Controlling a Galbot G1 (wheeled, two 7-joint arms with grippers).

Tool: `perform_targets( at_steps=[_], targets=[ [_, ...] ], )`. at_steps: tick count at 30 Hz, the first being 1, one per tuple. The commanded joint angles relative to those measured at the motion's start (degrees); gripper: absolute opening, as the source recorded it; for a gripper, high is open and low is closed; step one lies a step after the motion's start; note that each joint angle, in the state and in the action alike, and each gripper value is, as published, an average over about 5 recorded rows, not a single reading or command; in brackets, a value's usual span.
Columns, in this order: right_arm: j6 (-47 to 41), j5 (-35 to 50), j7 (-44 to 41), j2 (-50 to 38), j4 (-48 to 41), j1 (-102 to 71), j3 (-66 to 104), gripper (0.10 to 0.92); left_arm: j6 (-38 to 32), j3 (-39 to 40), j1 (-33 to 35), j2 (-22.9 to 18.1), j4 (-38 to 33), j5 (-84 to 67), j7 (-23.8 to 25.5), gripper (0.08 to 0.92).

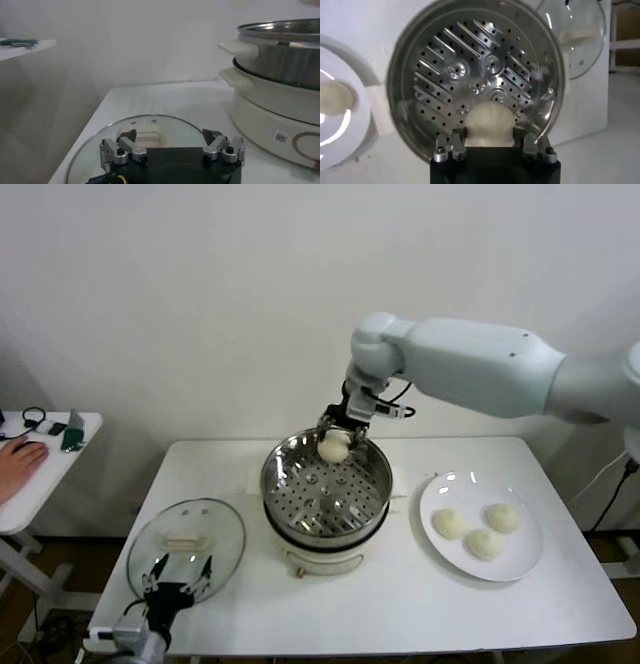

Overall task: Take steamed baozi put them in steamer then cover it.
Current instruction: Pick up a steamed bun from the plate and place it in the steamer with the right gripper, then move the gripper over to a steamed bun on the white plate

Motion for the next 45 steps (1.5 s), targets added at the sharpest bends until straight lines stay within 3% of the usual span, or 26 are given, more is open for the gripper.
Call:
perform_targets(
  at_steps=[1, 11, 18, 22, 26, 30, 33, 40, 45],
  targets=[
    [3.26, -12.10, 3.57, 3.50, -6.88, -8.65, 3.79, 0.628, -0.16, 0.08, 0.21, -0.12, 0.01, 0.12, -0.03, 0.823],
    [4.77, -12.75, 3.27, 5.20, -13.01, -10.71, 4.90, 0.629, -0.40, 0.33, 0.26, -0.40, 0.28, 0.20, -0.10, 0.823],
    [5.34, -10.24, 5.23, 5.93, -14.44, -10.55, 5.46, 0.771, -0.28, 0.24, 0.13, -0.41, 0.15, 0.24, -0.15, 0.823],
    [5.05, -2.30, 2.50, 3.58, -11.45, -6.09, 3.55, 0.818, -0.14, 0.27, 0.24, -0.40, -0.23, 0.41, -0.12, 0.823],
    [3.85, 15.58, -3.96, -1.14, -7.75, 4.73, -3.62, 0.822, 0.10, 0.23, 0.29, -0.35, -0.63, 0.71, -0.07, 0.823],
    [-5.59, 41.67, -9.94, -8.07, -3.48, 19.92, -18.18, 0.823, 0.39, 0.11, 0.29, -0.17, -1.08, 1.04, 0.03, 0.823],
    [-16.87, 51.01, -12.33, -14.25, -0.14, 27.88, -26.33, 0.823, 0.58, -0.02, 0.15, -0.06, -1.25, 1.07, 0.07, 0.823],
    [-35.37, 52.78, -5.60, -28.84, 10.03, 32.13, -42.32, 0.823, 1.05, 0.44, -0.68, -0.32, -1.00, 1.29, 0.14, 0.823],
    [-43.46, 49.29, 0.37, -38.64, 16.84, 23.93, -41.57, 0.823, 1.15, 0.56, -0.84, -0.80, -1.08, 1.37, 0.18, 0.823]
  ],
)
